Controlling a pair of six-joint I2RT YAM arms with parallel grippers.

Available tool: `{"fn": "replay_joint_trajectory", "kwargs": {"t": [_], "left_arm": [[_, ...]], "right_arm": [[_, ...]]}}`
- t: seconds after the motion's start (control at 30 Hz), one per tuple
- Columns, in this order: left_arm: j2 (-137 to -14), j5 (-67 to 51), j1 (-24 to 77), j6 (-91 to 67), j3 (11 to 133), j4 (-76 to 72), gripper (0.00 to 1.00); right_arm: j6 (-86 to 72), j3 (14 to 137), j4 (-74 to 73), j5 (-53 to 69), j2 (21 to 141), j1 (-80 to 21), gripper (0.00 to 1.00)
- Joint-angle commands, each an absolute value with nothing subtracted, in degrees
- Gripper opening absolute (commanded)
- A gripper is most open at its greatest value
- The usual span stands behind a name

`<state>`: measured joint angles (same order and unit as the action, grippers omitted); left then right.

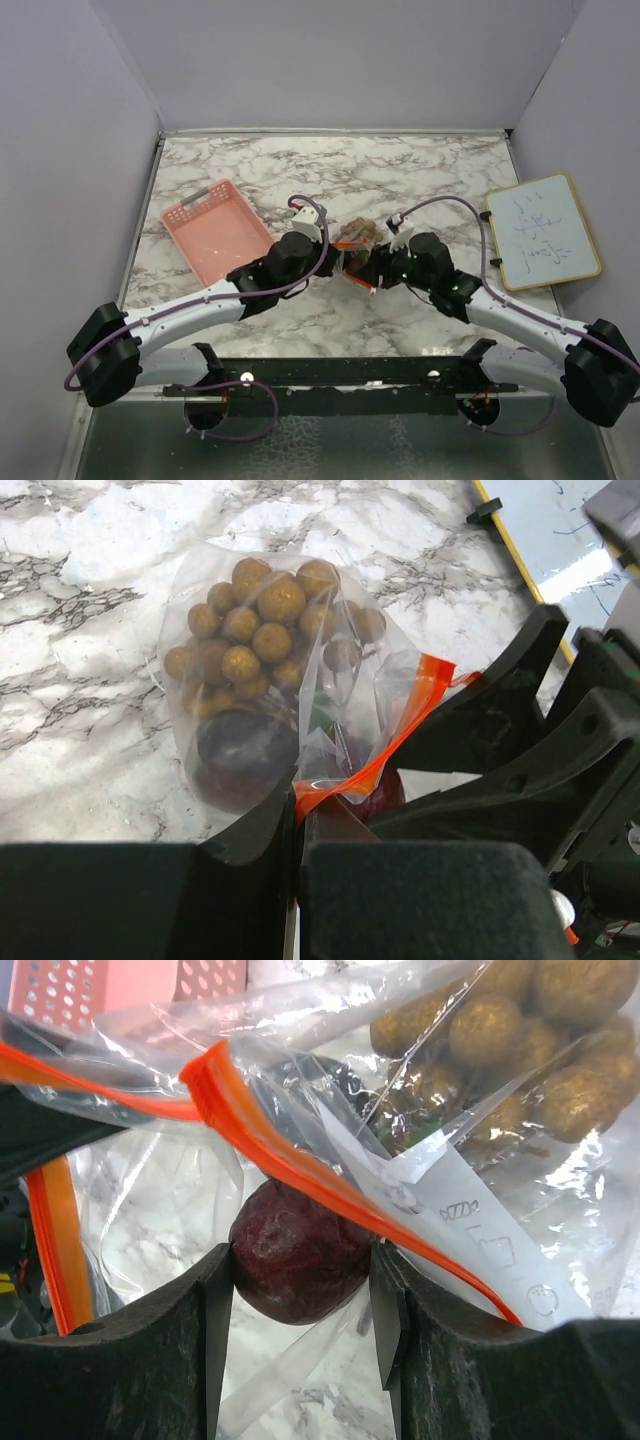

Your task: Open the zip-top bag and remove the fake food

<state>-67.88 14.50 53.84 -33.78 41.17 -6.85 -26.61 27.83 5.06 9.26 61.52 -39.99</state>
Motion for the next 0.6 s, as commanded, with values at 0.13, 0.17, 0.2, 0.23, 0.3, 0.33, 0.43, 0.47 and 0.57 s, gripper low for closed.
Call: {"fn": "replay_joint_trajectory", "kwargs": {"t": [0.13, 0.17, 0.2, 0.23, 0.3, 0.33, 0.43, 0.47, 0.57], "left_arm": [[-69.2, 12.6, 53.3, -33.5, 39.0, -11.0, 0.0], [-70.3, 12.0, 53.4, -33.3, 39.4, -11.4, 0.0], [-71.2, 11.6, 53.5, -33.2, 39.9, -11.5, 0.0], [-72.0, 11.6, 53.6, -33.0, 40.2, -11.5, 0.0], [-72.7, 11.7, 53.7, -32.9, 40.1, -11.7, 0.0], [-72.9, 11.8, 53.7, -33.0, 39.8, -11.9, 0.0], [-73.1, 12.8, 53.7, -33.4, 39.2, -12.0, 0.0], [-73.2, 13.0, 53.7, -33.6, 39.1, -12.0, 0.0], [-73.4, 15.2, 53.6, -34.0, 39.0, -11.8, 0.0]], "right_arm": [[-24.3, 35.3, -1.1, 3.0, 58.6, -39.3, 0.45], [-24.3, 35.9, -0.9, 3.2, 58.0, -39.3, 0.45], [-24.3, 36.7, -1.3, 3.2, 58.0, -39.3, 0.45], [-24.2, 37.9, -2.0, 3.1, 58.1, -39.3, 0.45], [-23.8, 39.8, -3.6, 2.2, 58.5, -39.3, 0.45], [-23.6, 40.8, -4.3, 1.7, 58.4, -39.3, 0.45], [-23.0, 42.3, -6.2, 1.5, 56.8, -39.3, 0.45], [-22.8, 42.6, -7.0, 1.7, 56.0, -39.3, 0.45], [-22.6, 43.5, -9.1, 2.5, 52.9, -39.3, 0.45]]}}
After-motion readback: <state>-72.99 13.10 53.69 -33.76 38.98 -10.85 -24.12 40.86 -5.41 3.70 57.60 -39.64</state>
